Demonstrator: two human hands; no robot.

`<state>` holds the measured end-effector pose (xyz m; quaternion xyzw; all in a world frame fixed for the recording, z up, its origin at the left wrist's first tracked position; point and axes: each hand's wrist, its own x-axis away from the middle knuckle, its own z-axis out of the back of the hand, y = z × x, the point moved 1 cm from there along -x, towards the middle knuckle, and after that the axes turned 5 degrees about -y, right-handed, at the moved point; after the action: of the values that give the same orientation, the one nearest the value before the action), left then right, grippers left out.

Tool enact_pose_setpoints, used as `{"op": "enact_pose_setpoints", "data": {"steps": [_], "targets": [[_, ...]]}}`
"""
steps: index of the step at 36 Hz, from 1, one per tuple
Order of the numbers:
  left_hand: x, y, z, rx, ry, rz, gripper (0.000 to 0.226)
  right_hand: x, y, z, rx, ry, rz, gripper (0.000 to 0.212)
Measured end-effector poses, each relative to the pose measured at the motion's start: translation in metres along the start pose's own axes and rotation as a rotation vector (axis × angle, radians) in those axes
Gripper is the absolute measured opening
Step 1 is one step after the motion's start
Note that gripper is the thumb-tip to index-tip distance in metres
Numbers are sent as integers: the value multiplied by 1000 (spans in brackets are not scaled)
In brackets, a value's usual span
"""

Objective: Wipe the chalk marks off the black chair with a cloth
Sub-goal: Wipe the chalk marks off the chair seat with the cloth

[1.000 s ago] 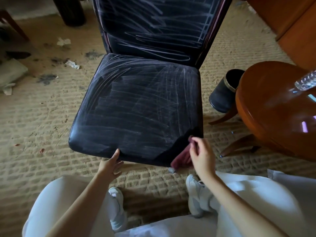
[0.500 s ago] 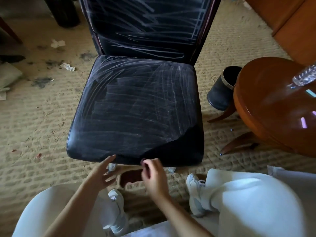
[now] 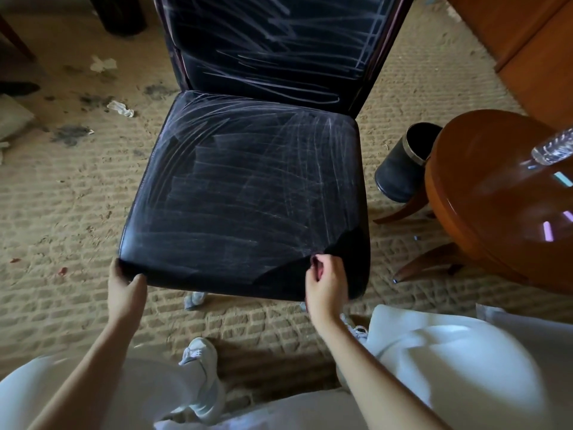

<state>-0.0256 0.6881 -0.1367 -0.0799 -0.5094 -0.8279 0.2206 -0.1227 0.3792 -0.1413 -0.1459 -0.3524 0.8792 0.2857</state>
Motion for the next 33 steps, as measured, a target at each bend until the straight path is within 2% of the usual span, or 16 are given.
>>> {"op": "enact_pose_setpoints", "data": {"steps": [5, 8, 10, 13, 17, 18, 20, 21, 23, 28, 33], "targets": [[4, -3, 0, -56, -44, 7, 39, 25, -34, -33, 6, -187, 39, 15], [11, -2, -1, -36, -57, 18, 32, 43, -44, -46, -17, -378, 125, 15], [19, -1, -1, -25, -40, 8, 29, 51, -44, -43, -55, -432, 196, 15], [31, 0, -4, -89, -39, -18, 30, 42, -29, -19, -129, -257, 159, 17], [36, -5, -8, -235, -2, 5, 21, 0, 11, 31, -98, -4, -44, 14], [34, -7, -7, -235, -2, 20, 24, -11, 19, 40, -92, 23, -99, 12], [28, -12, -7, -268, -16, 48, 45, -29, 32, 50, -72, 65, -187, 11], [27, -13, -7, -302, -26, 55, 53, -35, 35, 50, -64, 65, -220, 10], [31, -11, -8, -336, -74, 48, 54, -41, 34, 42, -57, 39, -249, 10], [44, -14, -11, -351, -197, 24, 68, -23, 4, 7, -67, 25, -235, 14], [44, -20, -16, -364, -210, -2, 74, 5, -22, -21, -39, -41, -205, 13]]}}
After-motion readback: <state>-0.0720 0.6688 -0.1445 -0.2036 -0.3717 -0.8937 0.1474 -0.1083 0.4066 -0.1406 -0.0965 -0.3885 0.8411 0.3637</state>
